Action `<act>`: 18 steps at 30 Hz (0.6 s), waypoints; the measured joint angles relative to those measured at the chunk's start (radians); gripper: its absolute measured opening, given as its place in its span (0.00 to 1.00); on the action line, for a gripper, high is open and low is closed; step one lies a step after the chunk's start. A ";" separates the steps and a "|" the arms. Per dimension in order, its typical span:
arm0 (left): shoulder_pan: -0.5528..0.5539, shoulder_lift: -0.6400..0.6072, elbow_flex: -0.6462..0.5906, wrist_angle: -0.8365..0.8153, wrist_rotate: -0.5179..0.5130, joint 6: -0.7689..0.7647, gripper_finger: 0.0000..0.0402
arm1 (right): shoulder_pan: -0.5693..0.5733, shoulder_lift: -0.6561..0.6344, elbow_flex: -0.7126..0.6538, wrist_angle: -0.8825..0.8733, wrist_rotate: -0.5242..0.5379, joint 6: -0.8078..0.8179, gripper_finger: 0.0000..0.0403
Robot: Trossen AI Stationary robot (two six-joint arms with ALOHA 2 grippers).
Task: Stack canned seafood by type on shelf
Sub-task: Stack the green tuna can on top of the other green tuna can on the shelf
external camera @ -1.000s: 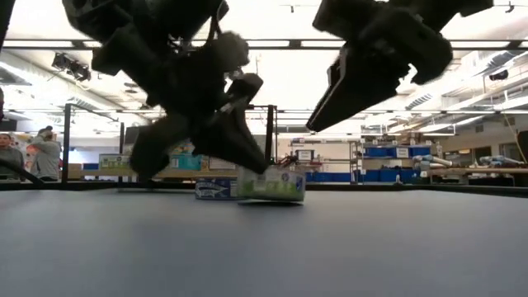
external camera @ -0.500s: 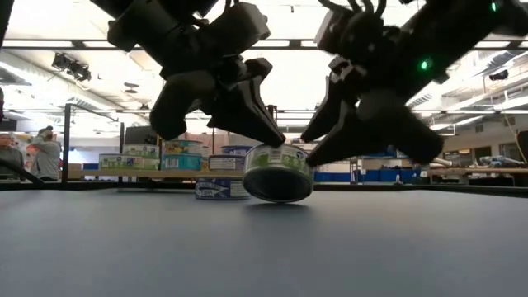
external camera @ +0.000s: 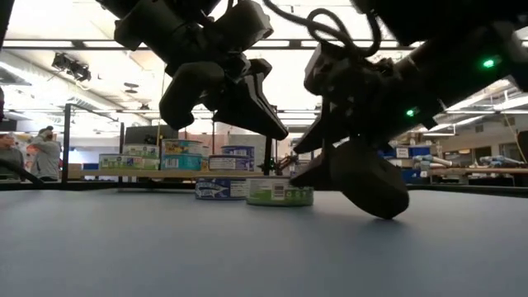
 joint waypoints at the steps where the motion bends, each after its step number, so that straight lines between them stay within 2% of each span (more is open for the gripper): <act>1: 0.000 0.000 0.000 -0.001 0.001 0.000 0.00 | -0.003 -0.002 0.000 -0.001 -0.012 0.007 0.64; 6: 0.000 0.000 0.000 -0.080 0.005 0.009 0.01 | 0.000 -0.005 0.000 -0.001 -0.030 -0.009 0.55; 8: 0.000 0.001 0.000 -0.130 0.037 0.009 0.03 | 0.005 -0.005 0.000 -0.001 -0.032 -0.010 0.53; 10: -0.001 0.003 -0.002 -0.168 0.054 0.009 0.07 | 0.010 -0.011 0.000 -0.004 -0.039 -0.011 0.52; 18: -0.001 0.018 -0.003 -0.138 0.018 0.016 0.26 | 0.012 -0.054 0.002 -0.002 -0.058 -0.004 0.51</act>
